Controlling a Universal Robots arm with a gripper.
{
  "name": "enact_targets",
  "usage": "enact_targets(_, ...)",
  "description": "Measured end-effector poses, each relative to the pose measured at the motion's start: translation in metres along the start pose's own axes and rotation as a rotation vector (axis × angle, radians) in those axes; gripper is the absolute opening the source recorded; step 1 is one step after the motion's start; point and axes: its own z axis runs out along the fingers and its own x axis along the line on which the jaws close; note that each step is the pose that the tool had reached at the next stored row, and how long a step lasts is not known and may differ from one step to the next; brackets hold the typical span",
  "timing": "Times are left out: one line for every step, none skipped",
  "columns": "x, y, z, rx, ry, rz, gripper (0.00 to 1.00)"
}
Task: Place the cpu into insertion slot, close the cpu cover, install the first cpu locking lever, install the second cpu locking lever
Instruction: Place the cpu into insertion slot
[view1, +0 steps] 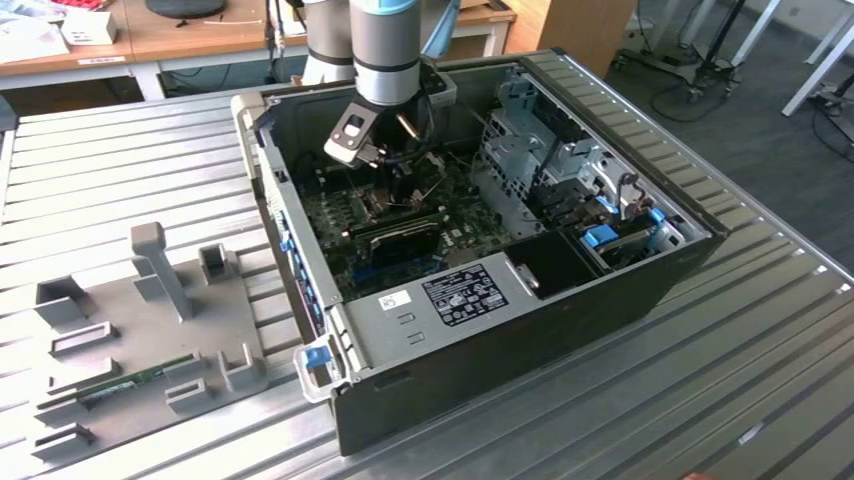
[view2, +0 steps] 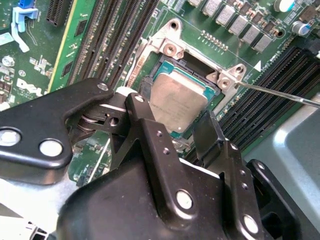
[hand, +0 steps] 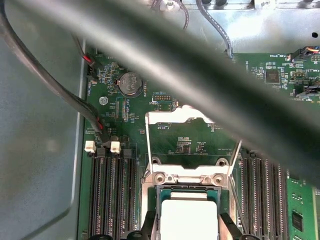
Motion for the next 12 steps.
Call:
enact_targets(0.0,0.0,-0.0009,0.0,-0.0001,0.0,0.6)
enact_targets(0.0,0.0001,-0.002,0.0,-0.0001,0.0,0.6)
enact_targets(-0.0001,0.0002,-0.0031,0.0,-0.0001,0.0,0.6)
enact_targets(-0.0001,0.0003,-0.0044,0.0,-0.0001,0.0,0.6)
enact_targets(-0.0001,0.0003,-0.0056,-0.0001,0.0,0.0,0.6)
enact_targets(-0.0001,0.0004,-0.0066,-0.0001,0.0001,0.0,0.6)
enact_targets(-0.0001,0.0004,-0.0075,0.0,0.0,0.0,0.6)
enact_targets(-0.0002,0.0005,-0.0083,-0.0001,0.0,0.0,0.6)
enact_targets(-0.0002,0.0005,-0.009,0.0,-0.0001,0.0,0.6)
enact_targets(-0.0002,0.0006,-0.0097,0.0,-0.0001,0.0,0.6)
enact_targets(-0.0002,0.0006,-0.0104,0.0,0.0,0.0,0.6)
enact_targets(-0.0002,0.0007,-0.0112,0.0,-0.0001,0.0,0.6)
